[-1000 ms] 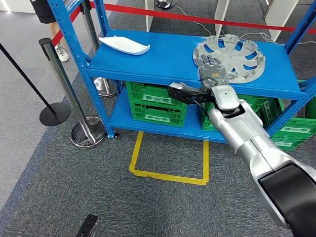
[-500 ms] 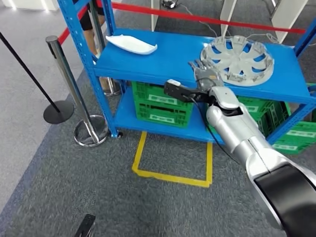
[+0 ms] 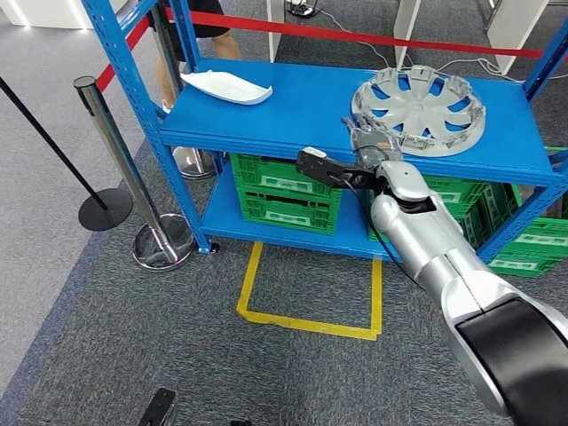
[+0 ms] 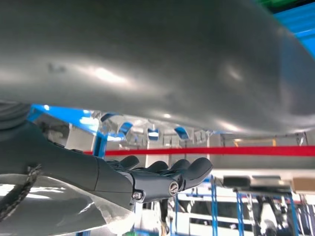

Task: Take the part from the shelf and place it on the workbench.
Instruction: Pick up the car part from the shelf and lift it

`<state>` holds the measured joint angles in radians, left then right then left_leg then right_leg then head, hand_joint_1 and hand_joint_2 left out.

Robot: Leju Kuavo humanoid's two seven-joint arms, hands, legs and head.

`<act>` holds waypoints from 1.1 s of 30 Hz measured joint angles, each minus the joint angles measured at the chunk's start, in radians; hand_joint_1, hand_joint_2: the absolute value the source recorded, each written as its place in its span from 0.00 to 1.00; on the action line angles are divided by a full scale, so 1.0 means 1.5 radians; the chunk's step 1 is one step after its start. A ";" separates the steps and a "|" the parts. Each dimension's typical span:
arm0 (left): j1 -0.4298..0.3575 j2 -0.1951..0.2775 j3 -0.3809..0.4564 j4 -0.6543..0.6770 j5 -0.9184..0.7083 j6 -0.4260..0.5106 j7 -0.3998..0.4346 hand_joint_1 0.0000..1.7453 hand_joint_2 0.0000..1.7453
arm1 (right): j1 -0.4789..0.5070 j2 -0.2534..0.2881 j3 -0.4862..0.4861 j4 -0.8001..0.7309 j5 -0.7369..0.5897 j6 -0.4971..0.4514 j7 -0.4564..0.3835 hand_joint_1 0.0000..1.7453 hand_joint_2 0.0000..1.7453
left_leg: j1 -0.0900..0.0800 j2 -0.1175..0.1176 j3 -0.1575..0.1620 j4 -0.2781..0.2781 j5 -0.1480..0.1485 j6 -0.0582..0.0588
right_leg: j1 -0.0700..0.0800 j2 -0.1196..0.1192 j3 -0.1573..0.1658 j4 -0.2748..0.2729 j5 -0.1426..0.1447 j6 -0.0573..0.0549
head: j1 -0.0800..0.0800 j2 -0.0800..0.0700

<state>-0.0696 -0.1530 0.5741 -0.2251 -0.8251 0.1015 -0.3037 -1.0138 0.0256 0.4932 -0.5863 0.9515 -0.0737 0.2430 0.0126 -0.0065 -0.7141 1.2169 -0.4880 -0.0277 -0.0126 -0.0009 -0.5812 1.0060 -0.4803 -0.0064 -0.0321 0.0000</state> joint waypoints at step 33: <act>0.005 0.006 0.016 0.005 -0.005 0.012 0.001 0.00 0.00 | -0.018 0.017 -0.050 0.056 -0.092 0.025 -0.046 0.00 0.00 | -0.004 -0.018 0.063 -0.126 0.022 0.025 | -0.001 0.050 -0.034 0.005 0.024 0.020 | 0.004 0.000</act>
<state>-0.0615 -0.1436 0.5988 -0.2182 -0.8327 0.1189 -0.3025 -1.0406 0.0513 0.4181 -0.5018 0.8137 -0.0361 0.1735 0.0070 -0.0335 -0.6189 1.0282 -0.4547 0.0100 -0.0145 0.0744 -0.6322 1.0138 -0.4437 0.0229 -0.0261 0.0000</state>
